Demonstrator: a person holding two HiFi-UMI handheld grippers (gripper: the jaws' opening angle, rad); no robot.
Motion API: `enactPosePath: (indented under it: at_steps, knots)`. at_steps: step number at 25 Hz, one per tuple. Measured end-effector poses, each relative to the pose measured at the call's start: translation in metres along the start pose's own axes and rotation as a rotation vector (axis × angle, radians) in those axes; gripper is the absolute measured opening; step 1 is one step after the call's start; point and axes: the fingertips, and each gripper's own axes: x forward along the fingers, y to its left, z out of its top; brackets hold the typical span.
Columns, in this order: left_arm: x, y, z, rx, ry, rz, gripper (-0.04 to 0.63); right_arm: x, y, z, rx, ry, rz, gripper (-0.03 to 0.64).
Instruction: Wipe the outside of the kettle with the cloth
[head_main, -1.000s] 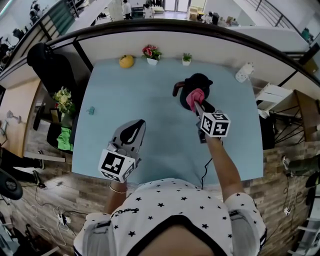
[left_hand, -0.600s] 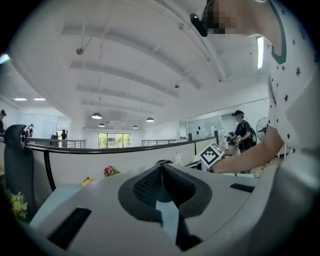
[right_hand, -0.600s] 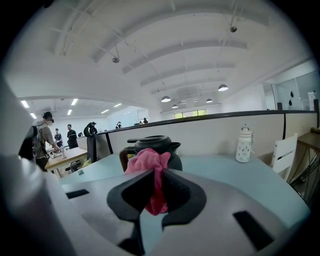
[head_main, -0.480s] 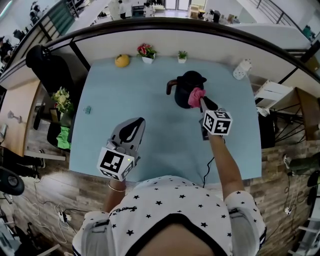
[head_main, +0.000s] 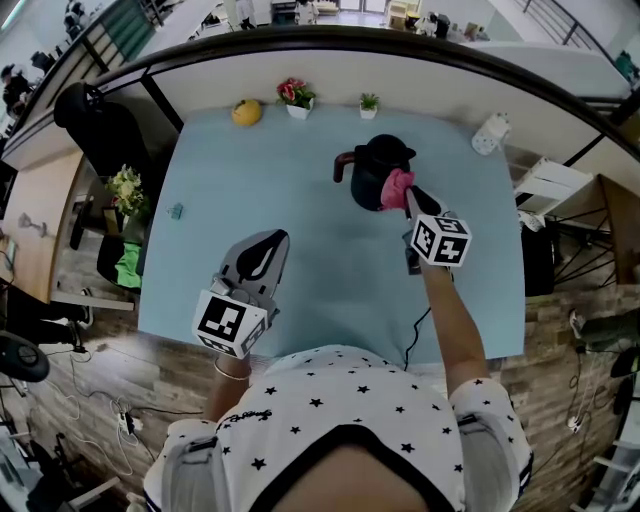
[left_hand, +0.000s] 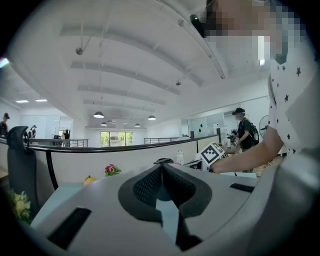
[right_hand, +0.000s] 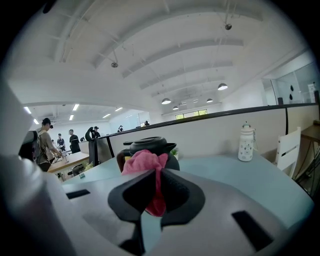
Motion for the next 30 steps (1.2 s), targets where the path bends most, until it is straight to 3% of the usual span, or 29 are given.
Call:
enactPosePath:
  at_steps: [8,22,30]
  knots:
    - [0.001,-0.001,0.001,-0.001,0.002,-0.006,0.032,0.001,0.009,-0.002,0.013,0.004,0.047,0.032]
    - [-0.005,0.006,-0.001,0.004,0.004,0.009,0.032,0.015,0.043,-0.014,0.012,0.060,0.227,0.035]
    - [-0.007,0.008,-0.002,0.002,0.011,0.018,0.032,0.006,0.017,0.005,0.036,-0.020,0.145,0.021]
